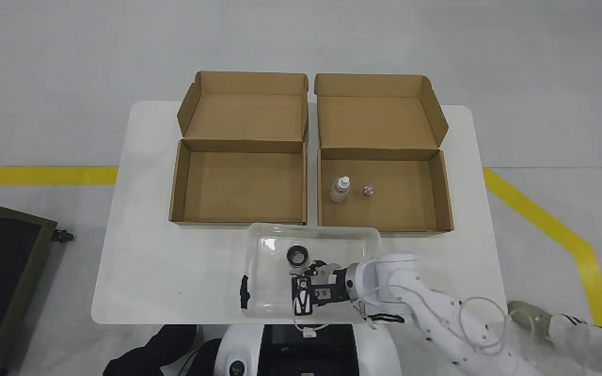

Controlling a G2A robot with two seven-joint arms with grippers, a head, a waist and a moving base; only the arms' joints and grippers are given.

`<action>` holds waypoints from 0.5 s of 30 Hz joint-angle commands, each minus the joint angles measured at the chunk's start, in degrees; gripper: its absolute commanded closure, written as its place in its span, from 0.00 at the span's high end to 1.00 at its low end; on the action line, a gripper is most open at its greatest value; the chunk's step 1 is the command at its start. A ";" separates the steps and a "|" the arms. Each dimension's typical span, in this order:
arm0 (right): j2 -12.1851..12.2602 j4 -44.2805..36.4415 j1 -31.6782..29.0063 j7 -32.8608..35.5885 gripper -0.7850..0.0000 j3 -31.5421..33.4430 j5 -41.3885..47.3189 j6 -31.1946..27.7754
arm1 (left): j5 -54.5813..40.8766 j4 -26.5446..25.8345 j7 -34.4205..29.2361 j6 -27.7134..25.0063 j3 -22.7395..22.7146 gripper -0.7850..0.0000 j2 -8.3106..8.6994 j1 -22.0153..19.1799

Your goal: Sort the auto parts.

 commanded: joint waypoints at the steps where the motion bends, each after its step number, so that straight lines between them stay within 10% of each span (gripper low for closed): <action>1: 0.12 -0.59 -0.16 0.29 0.00 0.37 0.28 -0.39 | 0.00 0.00 0.00 0.00 0.00 1.00 0.00 0.00; 15: 1.32 -8.75 -3.26 -0.96 0.00 5.41 6.60 -0.74 | 0.00 0.00 0.00 0.00 0.00 1.00 0.00 0.00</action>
